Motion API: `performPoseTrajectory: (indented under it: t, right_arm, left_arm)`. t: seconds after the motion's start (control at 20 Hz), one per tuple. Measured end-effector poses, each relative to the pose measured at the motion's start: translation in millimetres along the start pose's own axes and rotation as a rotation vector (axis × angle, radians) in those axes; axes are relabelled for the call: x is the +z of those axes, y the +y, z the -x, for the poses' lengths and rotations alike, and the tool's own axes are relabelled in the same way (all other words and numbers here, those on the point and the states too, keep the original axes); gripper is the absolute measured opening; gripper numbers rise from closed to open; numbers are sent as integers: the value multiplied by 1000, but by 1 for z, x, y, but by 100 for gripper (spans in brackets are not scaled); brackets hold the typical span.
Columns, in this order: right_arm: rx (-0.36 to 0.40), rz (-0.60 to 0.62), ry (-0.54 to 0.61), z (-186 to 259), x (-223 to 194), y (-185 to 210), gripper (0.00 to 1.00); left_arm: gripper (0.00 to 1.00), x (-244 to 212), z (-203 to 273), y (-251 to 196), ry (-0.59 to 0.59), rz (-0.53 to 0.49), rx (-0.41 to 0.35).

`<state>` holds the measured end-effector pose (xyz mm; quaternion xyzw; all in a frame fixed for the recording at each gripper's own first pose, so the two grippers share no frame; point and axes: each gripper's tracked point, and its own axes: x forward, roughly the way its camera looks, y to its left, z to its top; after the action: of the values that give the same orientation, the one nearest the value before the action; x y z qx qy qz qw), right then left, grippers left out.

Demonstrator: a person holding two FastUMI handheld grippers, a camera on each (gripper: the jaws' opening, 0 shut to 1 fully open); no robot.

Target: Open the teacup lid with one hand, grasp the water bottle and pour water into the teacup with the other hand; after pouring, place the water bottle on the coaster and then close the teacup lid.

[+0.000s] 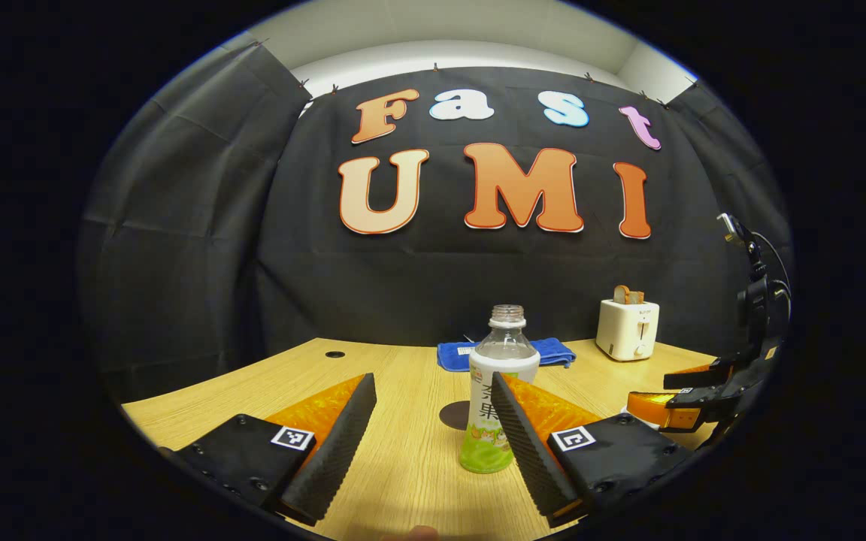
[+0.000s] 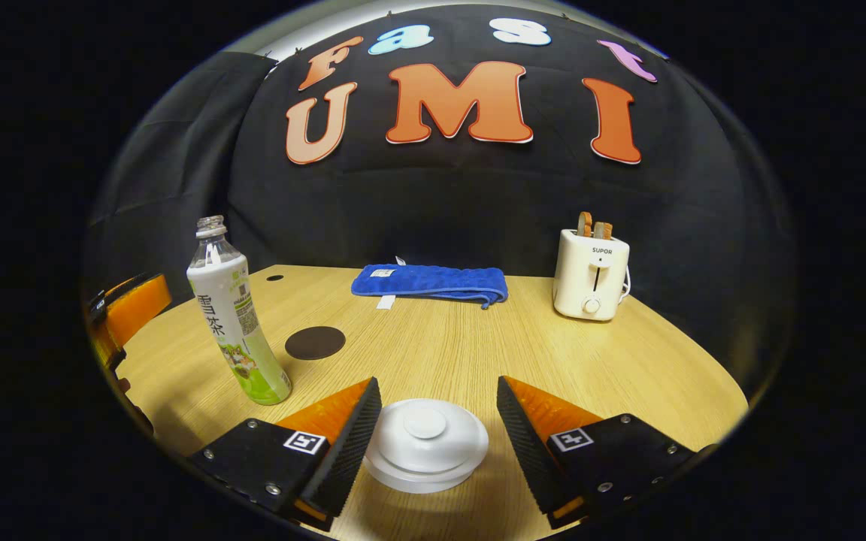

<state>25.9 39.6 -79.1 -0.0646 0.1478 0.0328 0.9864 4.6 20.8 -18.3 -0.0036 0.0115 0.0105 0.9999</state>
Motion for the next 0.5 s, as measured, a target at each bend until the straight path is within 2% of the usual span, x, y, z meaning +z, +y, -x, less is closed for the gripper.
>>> performPoseTrajectory:
  t: [0.35, 0.4, 0.45, 0.5]
  right_arm:
    - [11, 33, 27, -4, -6, 9, 54]
    - [11, 37, 28, -4, -7, 9, 52]
    - [12, 38, 29, -4, -7, 10, 46]
    - [10, 38, 30, -4, -7, 9, 48]
  left_arm:
    - [99, -6, -1, 3, 14, 12, -1]
    - [99, -8, -1, 4, 17, 14, 0]
    - [99, -8, -1, 4, 21, 17, 1]
    - [99, -9, -2, 5, 23, 19, 2]
